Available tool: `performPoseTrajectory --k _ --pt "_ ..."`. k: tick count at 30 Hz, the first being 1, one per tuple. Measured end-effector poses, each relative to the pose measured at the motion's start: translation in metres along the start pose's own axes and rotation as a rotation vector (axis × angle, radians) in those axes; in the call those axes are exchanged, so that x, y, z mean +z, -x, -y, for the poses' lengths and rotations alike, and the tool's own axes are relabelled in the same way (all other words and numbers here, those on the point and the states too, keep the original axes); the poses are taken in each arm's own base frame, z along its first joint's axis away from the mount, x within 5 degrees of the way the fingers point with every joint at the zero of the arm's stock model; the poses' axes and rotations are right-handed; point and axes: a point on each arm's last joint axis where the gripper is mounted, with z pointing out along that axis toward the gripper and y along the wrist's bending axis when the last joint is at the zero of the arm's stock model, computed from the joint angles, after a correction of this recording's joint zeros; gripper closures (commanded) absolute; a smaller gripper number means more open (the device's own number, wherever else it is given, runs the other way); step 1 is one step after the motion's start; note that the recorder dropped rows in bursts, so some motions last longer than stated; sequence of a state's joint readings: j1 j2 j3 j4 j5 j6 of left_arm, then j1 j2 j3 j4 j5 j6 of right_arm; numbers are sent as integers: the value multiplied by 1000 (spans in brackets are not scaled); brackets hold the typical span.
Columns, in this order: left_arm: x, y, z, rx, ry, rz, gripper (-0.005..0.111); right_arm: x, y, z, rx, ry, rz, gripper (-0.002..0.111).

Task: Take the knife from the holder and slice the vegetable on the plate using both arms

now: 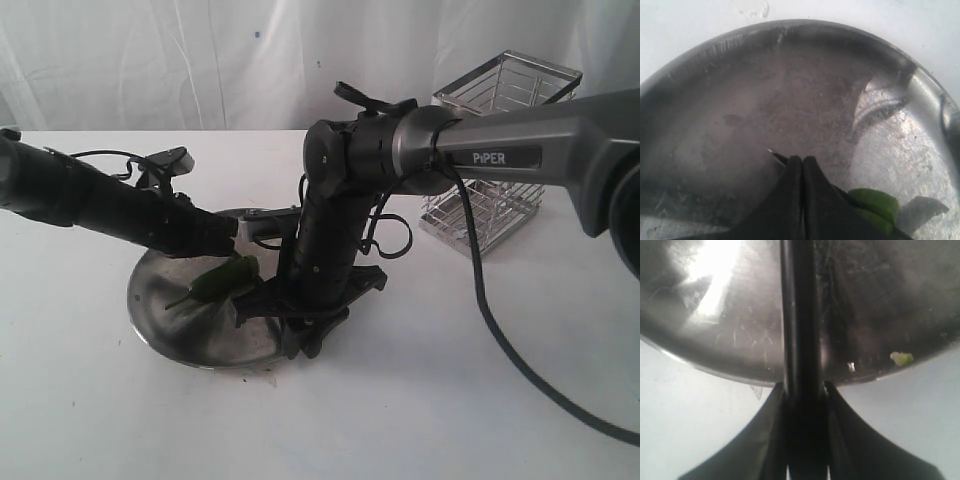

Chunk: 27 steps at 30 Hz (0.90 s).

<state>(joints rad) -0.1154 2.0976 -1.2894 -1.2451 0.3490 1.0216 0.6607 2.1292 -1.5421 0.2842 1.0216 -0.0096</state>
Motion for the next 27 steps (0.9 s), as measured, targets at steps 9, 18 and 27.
performPoseTrajectory --k 9,18,27 --pt "-6 7 8 1 -42 49 107 0 0 0 1 1 -2 108" --pt "2 7 18 54 -99 88 107 0 0 0 2 3 -2 108" --pt "23 -9 11 12 -121 39 107 0 -1 0 12 4 -8 108"
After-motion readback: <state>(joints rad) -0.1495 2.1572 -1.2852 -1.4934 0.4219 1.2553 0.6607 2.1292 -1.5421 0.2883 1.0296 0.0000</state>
